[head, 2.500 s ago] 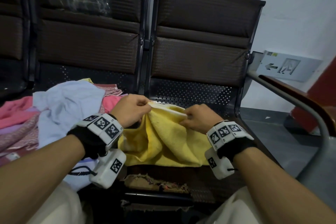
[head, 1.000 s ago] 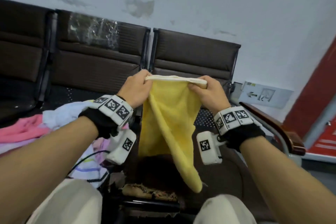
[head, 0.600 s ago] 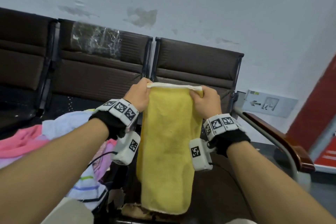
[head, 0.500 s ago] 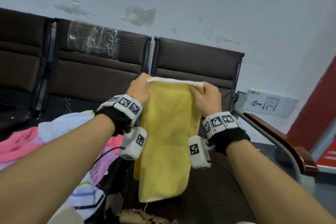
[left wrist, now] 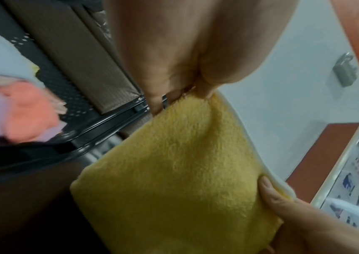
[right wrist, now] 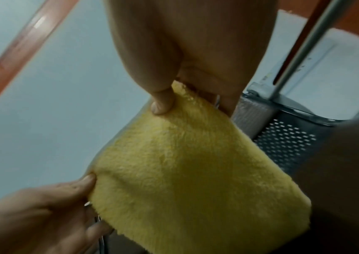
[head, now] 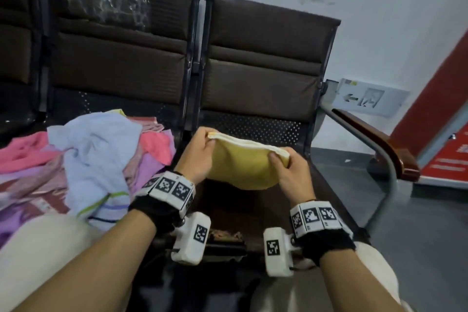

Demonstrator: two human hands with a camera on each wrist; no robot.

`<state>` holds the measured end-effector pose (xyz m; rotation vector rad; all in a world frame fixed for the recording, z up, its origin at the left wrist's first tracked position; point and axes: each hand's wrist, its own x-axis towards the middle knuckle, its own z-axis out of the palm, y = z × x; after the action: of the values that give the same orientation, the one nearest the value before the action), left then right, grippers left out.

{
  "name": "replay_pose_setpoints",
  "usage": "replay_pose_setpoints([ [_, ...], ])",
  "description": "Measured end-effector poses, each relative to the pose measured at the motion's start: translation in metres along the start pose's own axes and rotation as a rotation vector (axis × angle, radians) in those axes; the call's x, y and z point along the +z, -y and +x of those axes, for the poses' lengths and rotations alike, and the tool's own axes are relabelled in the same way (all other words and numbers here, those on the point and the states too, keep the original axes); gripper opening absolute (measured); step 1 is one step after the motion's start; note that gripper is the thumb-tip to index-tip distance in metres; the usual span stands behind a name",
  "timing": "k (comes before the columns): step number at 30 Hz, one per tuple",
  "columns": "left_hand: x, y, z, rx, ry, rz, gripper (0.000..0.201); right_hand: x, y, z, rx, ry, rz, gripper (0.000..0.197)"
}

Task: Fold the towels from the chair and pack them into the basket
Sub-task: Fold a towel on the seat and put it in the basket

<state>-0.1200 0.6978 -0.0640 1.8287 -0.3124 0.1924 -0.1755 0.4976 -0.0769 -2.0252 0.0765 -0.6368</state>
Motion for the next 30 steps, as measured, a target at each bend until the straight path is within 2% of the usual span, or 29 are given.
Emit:
replay_pose_setpoints([
  [6,0.012,0.04,-0.079,-0.048,0.097,0.107,0.018,-0.004,-0.035,-0.072,0.155,0.007,-0.092,0.014],
  [9,0.014,0.053,-0.093,-0.055,0.109,0.176,0.015,-0.004,-0.041,-0.084,0.178,0.043,-0.137,0.011],
  [12,0.018,0.063,-0.087,-0.129,0.084,0.26,0.018,-0.003,-0.045,-0.077,0.231,0.081,-0.158,0.022],
  [14,0.021,0.067,-0.074,-0.183,0.031,0.256,0.022,-0.002,-0.049,-0.07,0.327,0.213,-0.11,0.034],
  [16,0.023,0.071,-0.056,-0.22,-0.032,0.208,0.024,0.0,-0.055,-0.063,0.393,0.415,-0.129,0.052],
  [18,0.024,0.075,-0.037,-0.253,-0.067,0.14,0.023,0.004,-0.062,-0.054,0.356,0.5,-0.206,0.044],
  [20,0.026,0.082,-0.023,-0.319,-0.064,-0.009,0.023,0.01,-0.067,-0.041,0.308,0.429,-0.248,0.031],
  [21,0.026,0.085,-0.018,-0.364,-0.036,-0.13,0.03,0.013,-0.069,-0.034,0.297,0.381,-0.259,0.029],
  [23,0.025,0.092,-0.012,-0.455,0.056,-0.37,0.054,0.02,-0.075,-0.021,0.298,0.305,-0.254,0.028],
  [24,0.025,0.097,-0.01,-0.472,0.109,-0.41,0.066,0.024,-0.078,-0.016,0.31,0.282,-0.245,0.028],
  [26,0.025,0.106,-0.004,-0.467,0.194,-0.341,0.079,0.031,-0.086,-0.008,0.35,0.264,-0.238,0.024],
  [28,0.028,0.114,0.003,-0.456,0.208,-0.221,0.08,0.038,-0.095,-0.003,0.395,0.272,-0.26,0.017],
  [30,0.031,0.122,0.01,-0.449,0.201,-0.079,0.078,0.045,-0.103,-0.001,0.445,0.301,-0.341,0.019],
])
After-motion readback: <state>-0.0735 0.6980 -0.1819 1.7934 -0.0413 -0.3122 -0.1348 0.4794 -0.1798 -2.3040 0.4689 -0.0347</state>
